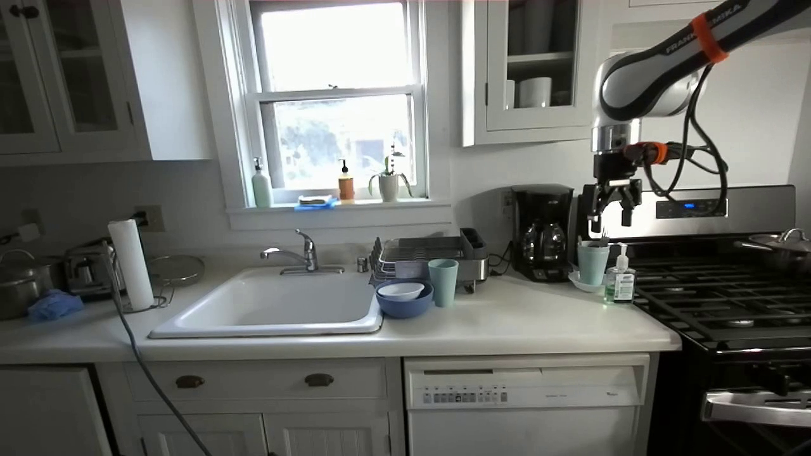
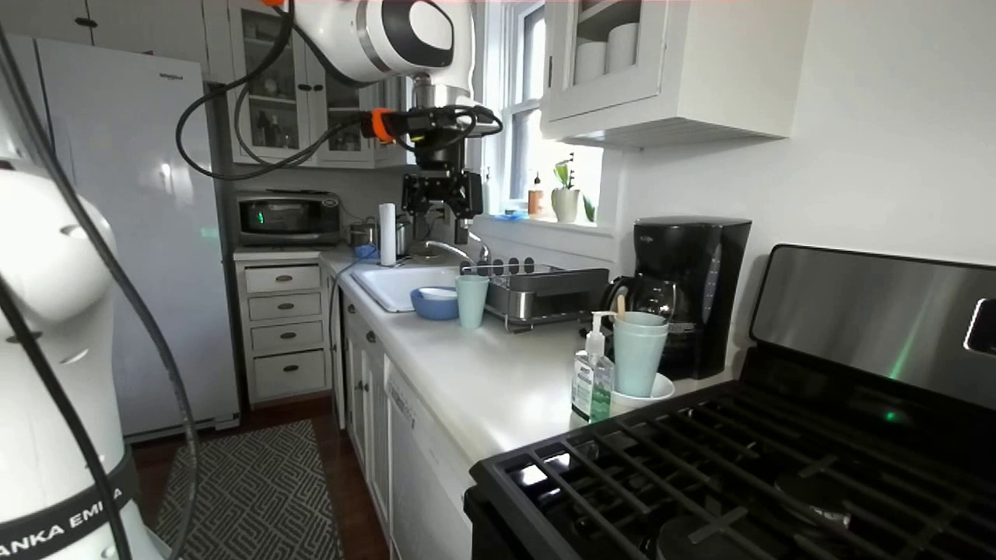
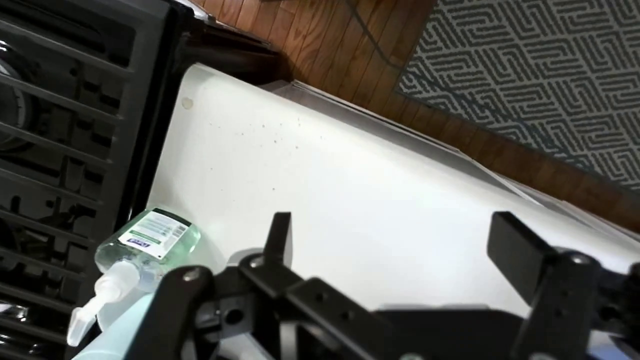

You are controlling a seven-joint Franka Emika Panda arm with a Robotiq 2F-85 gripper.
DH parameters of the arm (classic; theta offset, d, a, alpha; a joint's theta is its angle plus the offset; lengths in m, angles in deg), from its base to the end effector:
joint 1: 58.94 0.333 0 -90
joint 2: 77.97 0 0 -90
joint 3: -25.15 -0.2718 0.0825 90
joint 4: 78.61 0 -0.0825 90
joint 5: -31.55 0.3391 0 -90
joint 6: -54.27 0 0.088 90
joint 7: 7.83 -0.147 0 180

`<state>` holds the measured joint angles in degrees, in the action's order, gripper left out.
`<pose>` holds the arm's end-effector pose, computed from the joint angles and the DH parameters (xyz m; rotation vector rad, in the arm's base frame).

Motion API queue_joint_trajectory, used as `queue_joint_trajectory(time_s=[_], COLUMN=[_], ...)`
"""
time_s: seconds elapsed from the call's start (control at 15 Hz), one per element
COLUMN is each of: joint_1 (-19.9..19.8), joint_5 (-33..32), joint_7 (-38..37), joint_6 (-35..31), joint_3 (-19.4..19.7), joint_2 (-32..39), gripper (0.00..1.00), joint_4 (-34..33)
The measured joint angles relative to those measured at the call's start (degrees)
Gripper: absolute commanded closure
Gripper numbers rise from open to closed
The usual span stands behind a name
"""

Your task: Press the button on the kettle

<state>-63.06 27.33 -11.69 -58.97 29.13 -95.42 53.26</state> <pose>0.4199 -0.0673 0.4030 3.0837 -0.2714 -0.0350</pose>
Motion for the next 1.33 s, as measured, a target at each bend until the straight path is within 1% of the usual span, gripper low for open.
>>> queue_joint_trajectory(time_s=[0.2, 0.4, 0.73, 0.93, 1.33], joint_1=[-0.02, -0.11, -0.22, 0.05, 0.13], joint_5=[0.0, -0.17, -0.74, -3.67, -3.95], joint_7=[-6.2, -13.08, -27.96, -36.42, -36.64], joint_6=[-6.95, -13.08, -15.47, -15.76, -15.76], joint_3=[-1.06, -1.27, -0.4, 0.6, 0.76], joint_2=[5.4, 12.2, 22.8, 26.69, 27.48], gripper=[0.0, 0.0, 0.0, 0.0, 0.0], joint_4=[-1.02, -3.06, -8.77, -11.6, -12.01])
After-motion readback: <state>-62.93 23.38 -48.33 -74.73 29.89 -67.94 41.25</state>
